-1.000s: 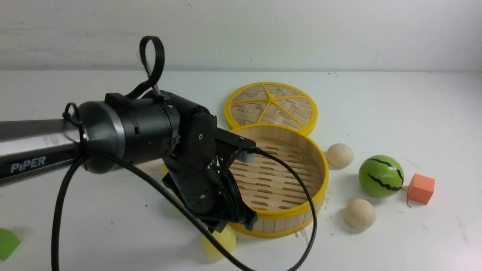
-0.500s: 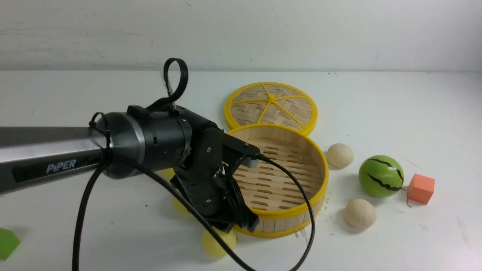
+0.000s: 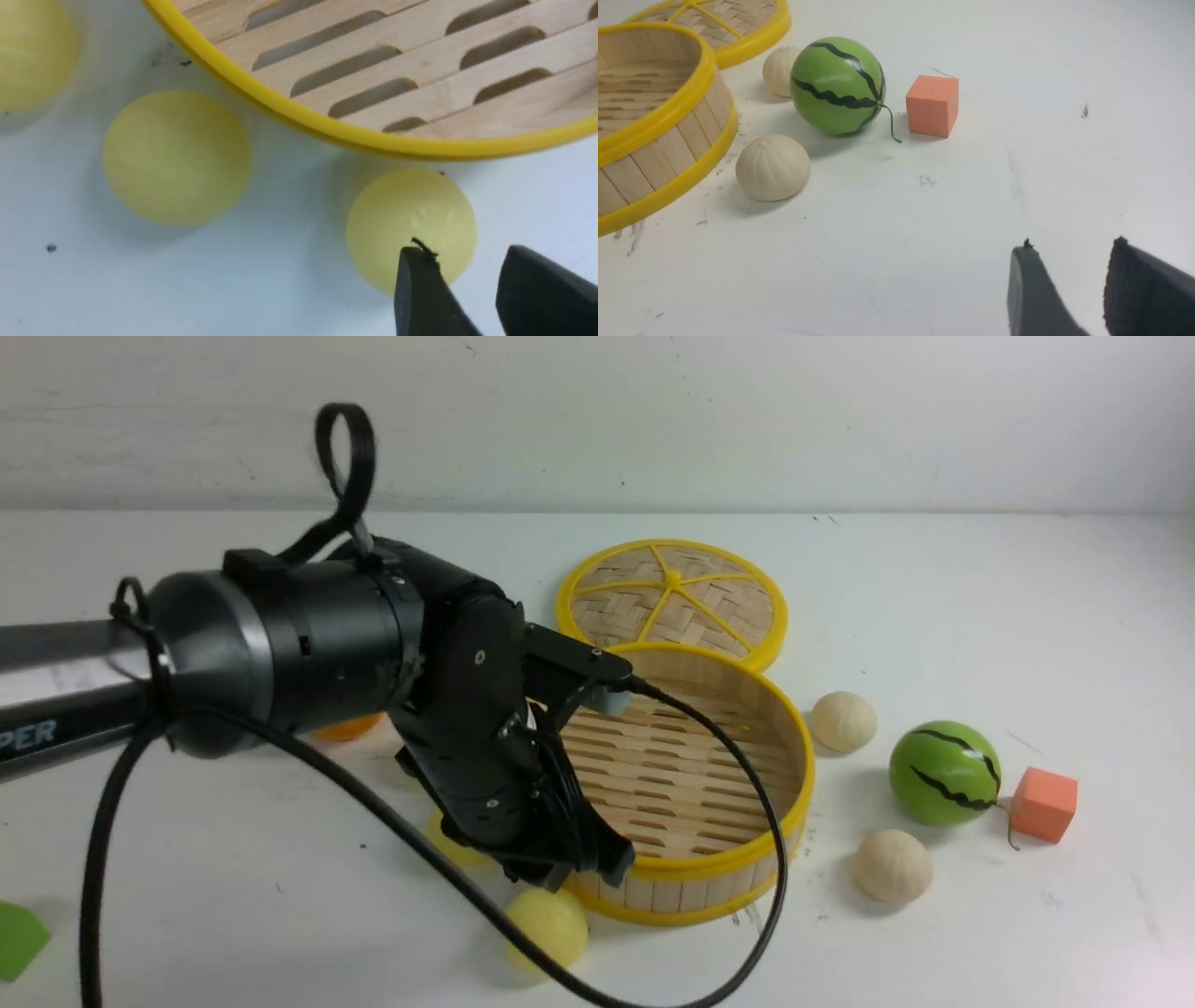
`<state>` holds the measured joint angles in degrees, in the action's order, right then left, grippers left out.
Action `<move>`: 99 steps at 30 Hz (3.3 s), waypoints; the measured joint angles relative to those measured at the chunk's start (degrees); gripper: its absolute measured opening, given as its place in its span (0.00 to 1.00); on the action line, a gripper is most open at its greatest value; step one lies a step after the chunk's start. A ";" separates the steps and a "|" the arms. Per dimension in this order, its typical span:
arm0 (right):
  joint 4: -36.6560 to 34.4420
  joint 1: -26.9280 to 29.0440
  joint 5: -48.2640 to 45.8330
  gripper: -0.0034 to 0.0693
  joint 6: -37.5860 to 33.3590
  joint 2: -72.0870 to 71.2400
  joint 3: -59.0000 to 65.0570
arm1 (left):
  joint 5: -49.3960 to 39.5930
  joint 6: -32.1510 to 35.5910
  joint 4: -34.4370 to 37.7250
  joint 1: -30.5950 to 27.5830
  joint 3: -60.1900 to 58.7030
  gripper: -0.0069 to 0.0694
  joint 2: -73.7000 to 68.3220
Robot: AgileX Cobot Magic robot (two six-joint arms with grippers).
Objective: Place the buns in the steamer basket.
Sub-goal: Use the left arm to grab a steamed stuffed bun, then use the left arm to put the steamed stuffed bun into the steamer
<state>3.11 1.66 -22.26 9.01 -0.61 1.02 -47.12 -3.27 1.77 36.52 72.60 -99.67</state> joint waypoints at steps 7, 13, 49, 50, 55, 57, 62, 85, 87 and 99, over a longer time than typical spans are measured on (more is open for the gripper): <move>0.00 0.00 0.00 0.38 0.00 0.00 0.00 | -2.25 0.28 1.36 0.00 0.00 0.40 -1.51; 0.00 0.00 0.00 0.38 0.00 0.00 0.00 | -1.78 0.42 1.43 0.00 0.00 0.40 -5.10; 0.00 0.00 0.00 0.38 0.00 0.00 0.00 | 2.48 3.27 0.11 0.00 0.00 0.36 -7.22; 0.00 0.00 0.00 0.38 0.00 0.00 0.00 | 2.48 3.27 0.11 0.00 0.00 0.33 -7.22; 0.00 0.00 0.00 0.38 0.00 0.00 0.00 | 2.66 3.27 0.11 0.00 0.00 0.15 -7.22; 0.00 0.00 0.00 0.38 0.00 0.00 0.00 | 2.79 3.27 0.11 0.00 0.00 0.11 -7.26; 0.00 0.00 0.00 0.38 0.00 0.00 0.00 | 3.07 3.27 0.11 0.00 0.17 0.12 -8.40; 0.00 0.00 0.00 0.38 0.00 0.00 0.00 | -5.42 7.01 5.53 0.00 13.18 0.07 2.22; 0.00 0.00 0.00 0.38 0.00 0.00 0.00 | -5.92 7.83 5.53 0.00 16.79 0.07 -1.40; 0.00 0.00 0.00 0.38 0.00 0.00 0.00 | -8.00 6.66 -0.12 0.00 25.22 0.08 -18.62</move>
<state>3.11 1.66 -22.26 9.01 -0.61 1.02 -55.12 3.39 1.65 36.52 97.82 -118.29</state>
